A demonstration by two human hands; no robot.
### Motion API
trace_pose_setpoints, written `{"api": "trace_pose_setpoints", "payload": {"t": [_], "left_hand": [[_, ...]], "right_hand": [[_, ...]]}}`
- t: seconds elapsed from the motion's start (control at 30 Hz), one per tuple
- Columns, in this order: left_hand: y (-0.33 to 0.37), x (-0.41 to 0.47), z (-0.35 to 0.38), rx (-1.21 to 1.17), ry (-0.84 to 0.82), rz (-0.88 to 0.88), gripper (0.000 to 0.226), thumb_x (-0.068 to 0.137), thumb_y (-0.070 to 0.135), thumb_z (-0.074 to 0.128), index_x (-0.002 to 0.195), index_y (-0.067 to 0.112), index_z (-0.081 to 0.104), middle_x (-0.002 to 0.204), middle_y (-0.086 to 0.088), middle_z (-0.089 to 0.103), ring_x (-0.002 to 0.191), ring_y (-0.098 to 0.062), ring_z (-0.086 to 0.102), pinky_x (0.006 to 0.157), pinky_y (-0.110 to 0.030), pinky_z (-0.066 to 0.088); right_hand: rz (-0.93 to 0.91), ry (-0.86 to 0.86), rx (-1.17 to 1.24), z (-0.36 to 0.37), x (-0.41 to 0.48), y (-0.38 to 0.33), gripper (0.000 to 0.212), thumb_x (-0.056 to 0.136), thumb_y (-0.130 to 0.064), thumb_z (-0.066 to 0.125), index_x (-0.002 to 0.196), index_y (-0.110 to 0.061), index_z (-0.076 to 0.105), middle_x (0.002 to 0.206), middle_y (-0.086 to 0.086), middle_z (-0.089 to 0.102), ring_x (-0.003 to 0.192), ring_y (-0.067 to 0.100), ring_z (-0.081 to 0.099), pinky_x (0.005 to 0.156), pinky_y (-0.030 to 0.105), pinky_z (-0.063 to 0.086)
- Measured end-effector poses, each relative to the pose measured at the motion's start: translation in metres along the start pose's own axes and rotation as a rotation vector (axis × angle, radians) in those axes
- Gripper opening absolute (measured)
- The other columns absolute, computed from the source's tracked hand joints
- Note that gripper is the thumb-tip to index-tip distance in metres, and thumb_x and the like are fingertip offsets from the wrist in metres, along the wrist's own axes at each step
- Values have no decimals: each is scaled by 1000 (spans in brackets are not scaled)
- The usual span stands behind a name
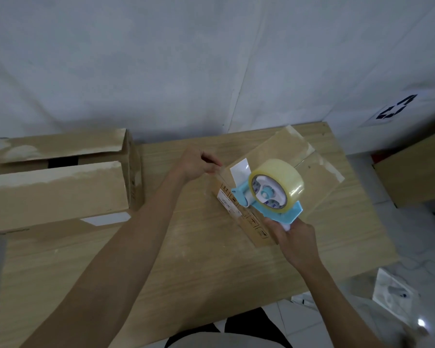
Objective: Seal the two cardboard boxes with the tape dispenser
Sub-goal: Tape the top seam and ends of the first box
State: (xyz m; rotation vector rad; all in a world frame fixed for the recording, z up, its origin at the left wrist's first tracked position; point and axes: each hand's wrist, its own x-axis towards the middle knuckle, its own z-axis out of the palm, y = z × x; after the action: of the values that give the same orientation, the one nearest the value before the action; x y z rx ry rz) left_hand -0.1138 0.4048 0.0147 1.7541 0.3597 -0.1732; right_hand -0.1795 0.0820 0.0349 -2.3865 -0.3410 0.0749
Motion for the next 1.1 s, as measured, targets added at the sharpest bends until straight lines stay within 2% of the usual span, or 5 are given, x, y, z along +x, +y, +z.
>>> {"api": "trace_pose_setpoints", "payload": {"t": [0.2, 0.43, 0.73, 0.93, 1.1], "left_hand": [[-14, -3, 10, -76, 38, 28, 20, 77, -8, 80, 96, -3, 78, 92, -14, 78, 83, -19, 73, 79, -29, 62], [-25, -5, 14, 41, 68, 95, 16, 82, 1, 80, 97, 6, 81, 92, -3, 77, 78, -3, 70, 76, -23, 56], [-31, -5, 31, 398, 257, 91, 30, 90, 44, 69, 94, 17, 81, 105, 1, 67, 93, -15, 63, 85, -34, 54], [-24, -6, 43, 160, 132, 171, 24, 92, 10, 72, 116, 12, 76, 116, -2, 74, 106, -11, 67, 100, -38, 54], [-24, -10, 46, 100, 66, 270, 31, 94, -2, 65, 122, 10, 71, 123, 4, 66, 120, -1, 60, 99, -14, 49]], "right_hand": [[-51, 36, -106, 8, -5, 2, 9, 86, -23, 81, 84, -20, 74, 65, 0, 72, 54, 20, 67, 50, 37, 55], [-154, 13, -182, 15, -2, 16, 25, 91, -42, 69, 96, -19, 76, 68, -4, 70, 51, 7, 53, 49, 13, 35], [-167, 3, -176, 14, -4, 18, 19, 90, -34, 74, 100, -18, 75, 67, -1, 69, 51, 15, 59, 48, 20, 39], [-124, 4, -106, 15, -4, 18, 10, 91, -30, 77, 97, -24, 72, 63, -1, 66, 51, 18, 61, 46, 34, 50], [-176, -18, -138, 10, -2, 19, 39, 95, -49, 56, 87, -13, 70, 56, -10, 50, 44, 6, 45, 46, 18, 28]]}}
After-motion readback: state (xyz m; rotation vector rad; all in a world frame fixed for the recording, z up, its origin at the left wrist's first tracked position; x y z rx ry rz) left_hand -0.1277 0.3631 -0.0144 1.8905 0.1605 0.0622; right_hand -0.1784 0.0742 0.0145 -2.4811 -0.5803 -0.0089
